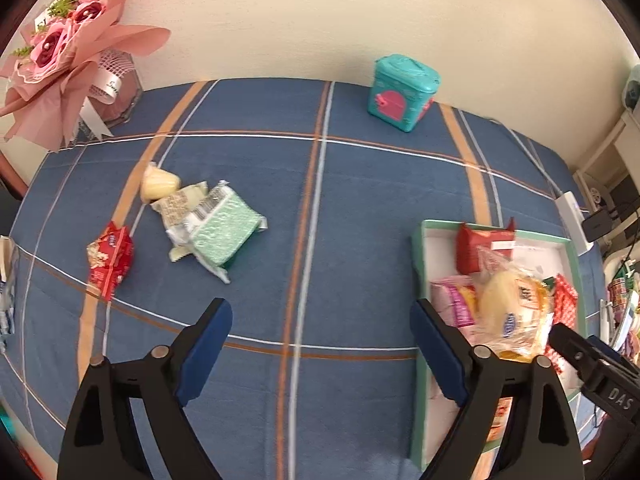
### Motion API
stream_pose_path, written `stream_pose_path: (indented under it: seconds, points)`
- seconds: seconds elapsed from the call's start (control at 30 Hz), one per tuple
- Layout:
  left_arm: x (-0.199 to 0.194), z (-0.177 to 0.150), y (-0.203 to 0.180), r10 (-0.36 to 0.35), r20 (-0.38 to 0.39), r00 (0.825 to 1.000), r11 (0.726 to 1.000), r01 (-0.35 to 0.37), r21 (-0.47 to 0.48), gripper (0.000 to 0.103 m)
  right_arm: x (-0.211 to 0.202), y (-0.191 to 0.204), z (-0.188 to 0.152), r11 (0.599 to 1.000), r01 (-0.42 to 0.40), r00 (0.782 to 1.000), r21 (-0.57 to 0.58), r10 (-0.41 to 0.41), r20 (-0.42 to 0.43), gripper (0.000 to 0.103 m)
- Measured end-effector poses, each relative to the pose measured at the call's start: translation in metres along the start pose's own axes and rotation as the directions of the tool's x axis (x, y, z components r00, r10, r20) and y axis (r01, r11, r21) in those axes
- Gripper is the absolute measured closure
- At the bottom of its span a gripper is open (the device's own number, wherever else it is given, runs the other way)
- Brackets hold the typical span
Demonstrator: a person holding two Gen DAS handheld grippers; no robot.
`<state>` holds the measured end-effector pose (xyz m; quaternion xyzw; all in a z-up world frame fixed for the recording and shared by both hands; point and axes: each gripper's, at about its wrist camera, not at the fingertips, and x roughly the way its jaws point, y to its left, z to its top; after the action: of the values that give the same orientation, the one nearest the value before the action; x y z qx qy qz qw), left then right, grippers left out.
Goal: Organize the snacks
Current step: 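Move both grippers away from the tray toward the remaining snacks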
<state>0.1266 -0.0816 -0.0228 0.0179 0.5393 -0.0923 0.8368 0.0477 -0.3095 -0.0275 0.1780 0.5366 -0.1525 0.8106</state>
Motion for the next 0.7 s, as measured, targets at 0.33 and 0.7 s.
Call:
stream_pose_path:
  seconds: [0.33,0.7]
  points:
    - [0.004,0.001,0.039,0.049,-0.003,0.999,0.998,-0.049,-0.048,0.008,0.001,0.031,-0.005,0.997,0.001,1.000,-0.078,-0.001,0.002,0.000]
    - [0.000,0.004,0.107,0.130,-0.034,0.991,0.976,-0.134,-0.172,0.008,0.007,0.086,-0.024,0.978,-0.055,0.998,-0.202,0.051,-0.029,0.000]
